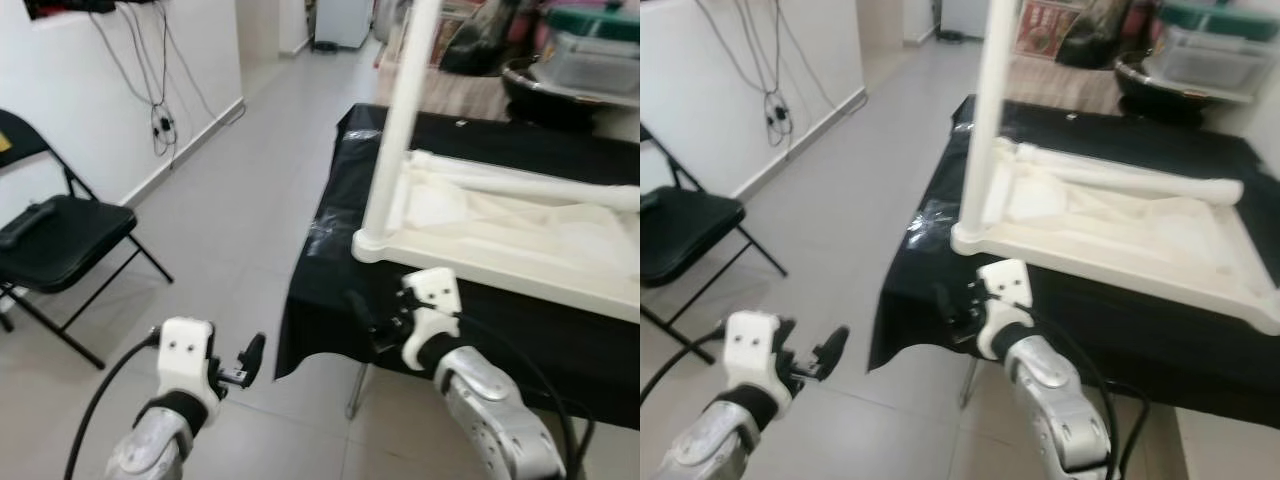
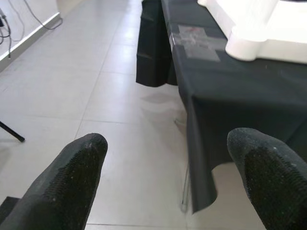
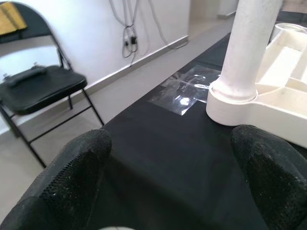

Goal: Building children table

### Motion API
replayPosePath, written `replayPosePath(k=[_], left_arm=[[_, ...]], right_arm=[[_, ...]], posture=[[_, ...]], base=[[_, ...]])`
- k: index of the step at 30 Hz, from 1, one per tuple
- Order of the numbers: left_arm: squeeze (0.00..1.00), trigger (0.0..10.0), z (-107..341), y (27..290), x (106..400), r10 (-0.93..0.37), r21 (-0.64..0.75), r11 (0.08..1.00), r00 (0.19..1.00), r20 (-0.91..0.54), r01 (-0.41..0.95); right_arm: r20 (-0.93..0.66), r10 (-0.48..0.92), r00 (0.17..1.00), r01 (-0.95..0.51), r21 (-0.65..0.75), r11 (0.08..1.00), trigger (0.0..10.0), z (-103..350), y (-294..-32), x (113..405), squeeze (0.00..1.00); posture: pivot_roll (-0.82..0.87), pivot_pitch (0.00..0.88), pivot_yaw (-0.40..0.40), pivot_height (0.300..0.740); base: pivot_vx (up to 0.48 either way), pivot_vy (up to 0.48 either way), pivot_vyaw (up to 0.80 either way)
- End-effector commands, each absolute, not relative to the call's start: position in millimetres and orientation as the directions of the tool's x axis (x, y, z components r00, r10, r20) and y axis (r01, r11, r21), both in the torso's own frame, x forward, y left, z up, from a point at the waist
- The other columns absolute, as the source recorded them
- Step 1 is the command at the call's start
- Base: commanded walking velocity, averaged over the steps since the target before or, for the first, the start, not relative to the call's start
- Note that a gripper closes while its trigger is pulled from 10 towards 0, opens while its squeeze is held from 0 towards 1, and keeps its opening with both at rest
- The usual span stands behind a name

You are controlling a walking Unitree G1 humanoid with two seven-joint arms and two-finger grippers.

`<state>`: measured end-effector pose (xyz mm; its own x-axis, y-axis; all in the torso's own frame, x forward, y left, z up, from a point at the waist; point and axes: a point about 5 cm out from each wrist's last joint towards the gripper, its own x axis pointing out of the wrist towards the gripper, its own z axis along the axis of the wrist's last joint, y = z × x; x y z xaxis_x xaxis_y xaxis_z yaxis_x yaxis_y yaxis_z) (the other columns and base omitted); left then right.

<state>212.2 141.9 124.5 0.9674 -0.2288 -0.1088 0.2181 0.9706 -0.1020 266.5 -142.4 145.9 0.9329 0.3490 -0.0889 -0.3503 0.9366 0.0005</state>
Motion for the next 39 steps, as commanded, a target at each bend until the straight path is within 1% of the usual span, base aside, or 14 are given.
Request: replayPosePath(k=[1, 5, 7, 10, 11, 14, 18, 23, 28, 39], left_arm=[[0.0, 10.0, 119.6, 142.6, 211.6, -0.228, -0.101, 0.971, 0.965, -0.128, 0.217], [0.0, 10.0, 121.0, 143.0, 215.1, -0.226, -0.092, 0.972, 0.967, -0.121, 0.216], [0.0, 10.0, 122.7, 143.4, 220.1, -0.217, -0.088, 0.974, 0.97, -0.112, 0.208], [0.0, 10.0, 129.0, 143.7, 235.6, -0.187, -0.074, 0.981, 0.979, -0.08, 0.181], [0.0, 10.0, 129.0, 143.7, 235.6, -0.187, -0.074, 0.981, 0.979, -0.08, 0.181], [0.0, 10.0, 131.1, 145.6, 239.7, -0.165, -0.073, 0.984, 0.984, -0.063, 0.161], [0.0, 10.0, 130.6, 145.4, 241.8, -0.176, -0.092, 0.981, 0.982, -0.063, 0.17], [0.0, 10.0, 130.5, 144.2, 245.0, -0.193, -0.089, 0.978, 0.979, -0.06, 0.187], [0.0, 10.0, 128.2, 143.9, 250.3, -0.185, -0.102, 0.979, 0.981, -0.062, 0.179], [0.0, 10.0, 127.4, 142.2, 253.9, -0.188, -0.106, 0.978, 0.981, -0.056, 0.181]], right_arm=[[-0.097, 0.347, 0.933, -0.347, 0.022, 0.938, 10.0, 141.6, -142.9, 265.8, 0.0], [-0.092, 0.356, 0.93, -0.355, 0.027, 0.934, 10.0, 142.1, -141.4, 266.5, 0.0], [-0.088, 0.372, 0.924, -0.372, 0.02, 0.928, 10.0, 142.9, -139.6, 267.3, 0.0], [-0.079, 0.414, 0.907, -0.416, -0.001, 0.91, 10.0, 143.8, -134.3, 270.4, 0.0], [-0.079, 0.414, 0.907, -0.416, -0.001, 0.91, 10.0, 143.8, -134.3, 270.4, 0.0], [-0.079, 0.425, 0.902, -0.427, -0.01, 0.904, 10.0, 144.0, -131.9, 272.4, 0.0], [-0.08, 0.428, 0.9, -0.43, -0.009, 0.903, 10.0, 143.6, -130.5, 274.4, 0.0], [-0.08, 0.425, 0.902, -0.427, -0.003, 0.904, 10.0, 142.3, -130.2, 277.6, 0.0], [-0.078, 0.419, 0.905, -0.417, 0.032, 0.908, 10.0, 140.7, -132.8, 282.0, 0.0], [-0.08, 0.426, 0.901, -0.425, 0.03, 0.905, 10.0, 140.3, -134.7, 284.6, 0.0]], posture=[[0.05, 0.064, -0.075, 0.74], [0.05, 0.064, -0.081, 0.74], [0.06, 0.061, -0.09, 0.74], [0.07, 0.057, -0.091, 0.74], [0.07, 0.057, -0.091, 0.74], [0.06, 0.052, -0.083, 0.74], [0.06, 0.049, -0.076, 0.74], [0.06, 0.048, -0.071, 0.74], [0.05, 0.043, -0.073, 0.74], [0.04, 0.038, -0.075, 0.74]], base=[[0.0, 0.48, 0.0], [0.0, 0.48, 0.0], [0.0, 0.48, 0.0], [0.0, 0.48, 0.0], [0.0, 0.48, 0.0], [0.0, 0.0, 0.0], [0.0, 0.0, 0.0], [0.422, 0.0, 0.0], [0.48, 0.0, 0.0], [0.48, 0.0, 0.0]])
